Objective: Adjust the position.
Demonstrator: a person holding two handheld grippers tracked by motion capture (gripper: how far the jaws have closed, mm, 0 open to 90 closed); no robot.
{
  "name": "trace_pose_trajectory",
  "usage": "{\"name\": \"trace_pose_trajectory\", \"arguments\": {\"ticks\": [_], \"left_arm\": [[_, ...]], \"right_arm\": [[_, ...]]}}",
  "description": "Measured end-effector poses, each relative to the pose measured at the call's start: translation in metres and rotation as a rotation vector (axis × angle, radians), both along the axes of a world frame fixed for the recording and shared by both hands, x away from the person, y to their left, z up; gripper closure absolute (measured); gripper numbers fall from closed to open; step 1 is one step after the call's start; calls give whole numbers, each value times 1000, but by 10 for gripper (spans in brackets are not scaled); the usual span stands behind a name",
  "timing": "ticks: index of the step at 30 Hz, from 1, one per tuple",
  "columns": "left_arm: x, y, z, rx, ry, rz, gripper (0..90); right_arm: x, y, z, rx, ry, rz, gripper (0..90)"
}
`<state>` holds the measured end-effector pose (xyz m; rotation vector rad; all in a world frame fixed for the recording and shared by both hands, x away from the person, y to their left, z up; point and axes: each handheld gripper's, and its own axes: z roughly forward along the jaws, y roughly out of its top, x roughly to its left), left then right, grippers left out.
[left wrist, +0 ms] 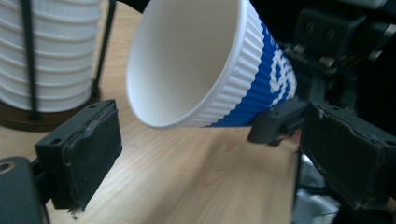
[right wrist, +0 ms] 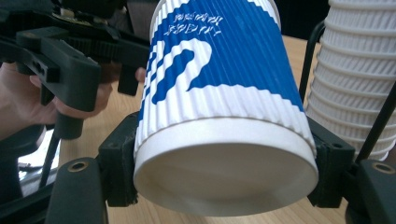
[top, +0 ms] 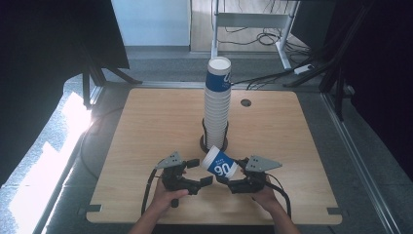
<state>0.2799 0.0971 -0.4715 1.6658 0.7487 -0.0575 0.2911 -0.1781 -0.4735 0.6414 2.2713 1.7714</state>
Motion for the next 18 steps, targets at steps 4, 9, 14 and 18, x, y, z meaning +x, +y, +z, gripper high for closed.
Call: {"name": "trace_pose_trajectory", "arguments": {"ticks": [4,9,14,18], "left_arm": [[3,-2,-2,-63,49,-28,51],[5,-2,-2,-117,70,-33,41],[8,-4,-4,-145,95,-36,36],[11,-7,-7,-166,132,-42,35]], "right_arm": [[-4,1,-2,40,-19,-7,280],[-8,1,-6,74,-37,-27,281],[-9,0,-6,95,-54,-35,281],[-10,1,-5,103,-64,-33,282]]}}
